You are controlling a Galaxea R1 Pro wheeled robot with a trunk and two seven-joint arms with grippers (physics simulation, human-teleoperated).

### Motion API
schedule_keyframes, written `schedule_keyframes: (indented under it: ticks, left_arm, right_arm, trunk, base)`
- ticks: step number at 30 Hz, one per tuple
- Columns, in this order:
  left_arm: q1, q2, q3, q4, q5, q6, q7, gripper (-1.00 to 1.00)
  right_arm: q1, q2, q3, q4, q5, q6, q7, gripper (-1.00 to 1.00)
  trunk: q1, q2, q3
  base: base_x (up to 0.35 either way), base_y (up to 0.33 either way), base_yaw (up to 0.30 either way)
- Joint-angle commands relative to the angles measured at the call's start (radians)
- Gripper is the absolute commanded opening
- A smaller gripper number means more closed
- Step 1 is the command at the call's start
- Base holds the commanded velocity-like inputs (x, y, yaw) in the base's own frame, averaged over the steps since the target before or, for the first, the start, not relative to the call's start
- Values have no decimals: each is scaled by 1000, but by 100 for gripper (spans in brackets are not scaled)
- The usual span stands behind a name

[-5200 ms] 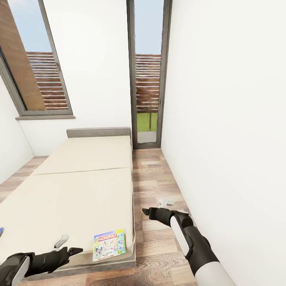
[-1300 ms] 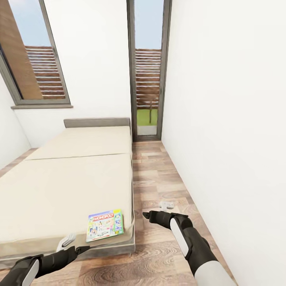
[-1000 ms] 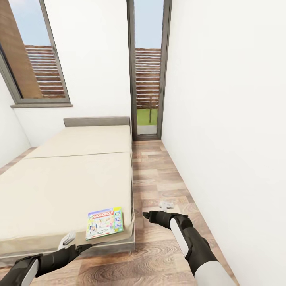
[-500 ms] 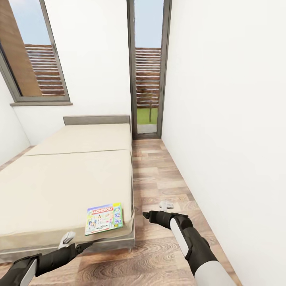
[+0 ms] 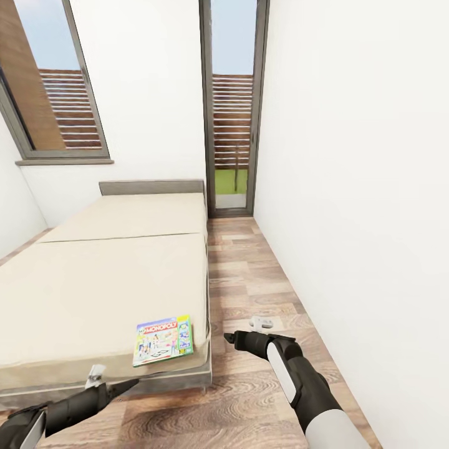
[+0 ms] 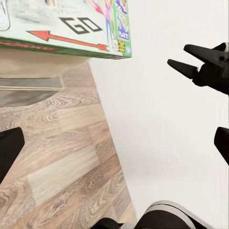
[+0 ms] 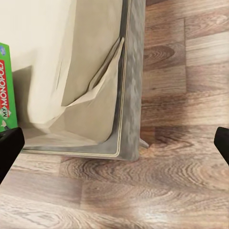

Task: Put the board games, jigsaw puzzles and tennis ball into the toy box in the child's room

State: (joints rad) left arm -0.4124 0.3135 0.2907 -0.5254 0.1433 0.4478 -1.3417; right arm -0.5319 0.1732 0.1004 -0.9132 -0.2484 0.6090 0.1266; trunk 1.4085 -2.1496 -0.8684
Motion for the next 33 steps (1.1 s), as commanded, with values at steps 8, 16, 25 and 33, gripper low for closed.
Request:
schedule_keyframes:
  ticks: [8,16,25,33]
  left_arm:
    - [2,17,1,2,2,-33,-107,100]
    - [4,25,1,2,2,-38,-155,100]
    - [8,43,2,9,3,-43,-204,100]
    - [13,50,6,22,4,-76,-229,100]
  right_arm:
    - [0,0,-1,-1,1,5,2,100]
    - [0,0,-1,-1,1,5,2,100]
    - [0,0,-1,-1,1,5,2,100]
    - [0,0,-1,-1,1,5,2,100]
  trunk:
    - [0,0,-1]
    - [0,0,-1]
    - [0,0,-1]
    - [0,0,-1]
  base:
    - [0,0,0]
    - [0,0,0]
    - [0,0,0]
    - [0,0,0]
